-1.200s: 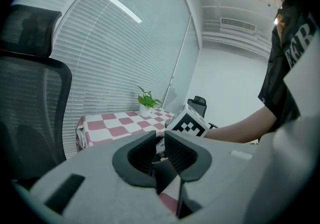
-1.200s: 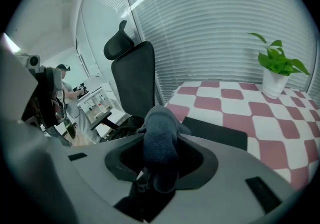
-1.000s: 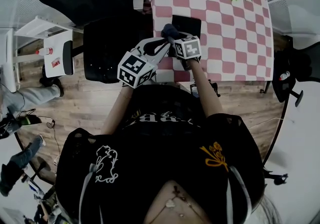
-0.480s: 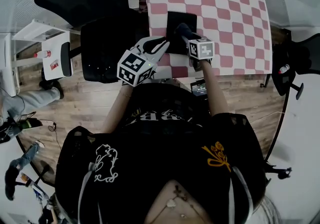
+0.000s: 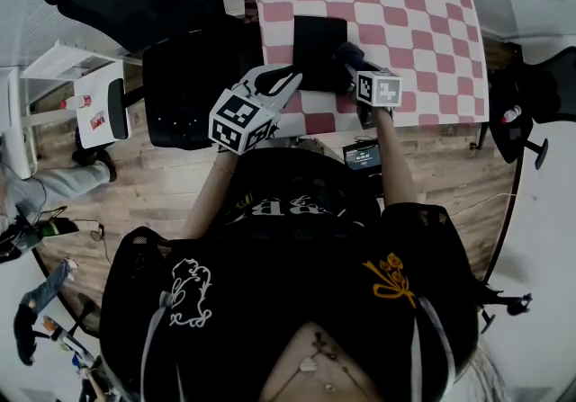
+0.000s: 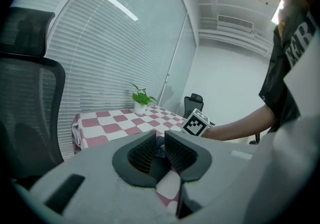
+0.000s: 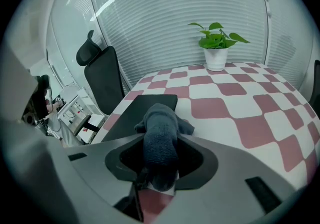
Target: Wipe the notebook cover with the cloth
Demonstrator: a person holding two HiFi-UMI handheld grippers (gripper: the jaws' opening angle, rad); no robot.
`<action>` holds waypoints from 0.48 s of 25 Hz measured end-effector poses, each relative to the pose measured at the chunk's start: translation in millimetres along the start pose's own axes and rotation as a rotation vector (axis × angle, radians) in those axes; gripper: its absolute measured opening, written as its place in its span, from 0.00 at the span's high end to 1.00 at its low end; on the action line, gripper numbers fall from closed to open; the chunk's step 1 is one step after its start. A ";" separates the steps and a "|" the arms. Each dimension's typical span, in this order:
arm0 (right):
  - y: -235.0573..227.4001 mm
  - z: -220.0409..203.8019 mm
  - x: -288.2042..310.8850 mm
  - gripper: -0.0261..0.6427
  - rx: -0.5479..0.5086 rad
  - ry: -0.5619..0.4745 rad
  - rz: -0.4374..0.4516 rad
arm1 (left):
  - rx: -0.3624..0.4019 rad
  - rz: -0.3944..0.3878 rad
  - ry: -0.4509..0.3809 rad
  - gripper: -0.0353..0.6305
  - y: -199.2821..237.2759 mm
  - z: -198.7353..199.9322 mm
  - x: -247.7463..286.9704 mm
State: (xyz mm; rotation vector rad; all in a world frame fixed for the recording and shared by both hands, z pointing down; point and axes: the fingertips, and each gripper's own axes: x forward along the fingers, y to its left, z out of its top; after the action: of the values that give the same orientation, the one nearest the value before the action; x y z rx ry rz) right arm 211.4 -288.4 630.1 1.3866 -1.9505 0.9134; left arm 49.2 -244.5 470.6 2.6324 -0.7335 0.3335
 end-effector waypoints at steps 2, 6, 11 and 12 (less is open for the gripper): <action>9.2 5.8 -4.5 0.75 -0.006 -0.022 0.013 | -0.004 0.015 -0.003 0.85 1.1 -0.3 -3.4; 50.4 19.3 -12.4 0.75 -0.032 -0.074 0.107 | -0.015 0.050 -0.013 0.85 6.9 -2.1 -11.8; 120.0 9.2 -2.1 0.75 -0.133 -0.040 0.241 | -0.024 0.084 -0.020 0.85 11.0 -4.4 -19.6; 132.7 4.5 1.5 0.75 -0.155 -0.024 0.264 | -0.024 0.089 -0.024 0.85 10.9 -4.0 -20.9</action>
State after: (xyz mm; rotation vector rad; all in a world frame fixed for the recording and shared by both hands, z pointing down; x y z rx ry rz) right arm 84.3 -262.5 601.8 1.0753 -2.2085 0.8432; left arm 25.4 -242.1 470.7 2.5905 -0.8590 0.3162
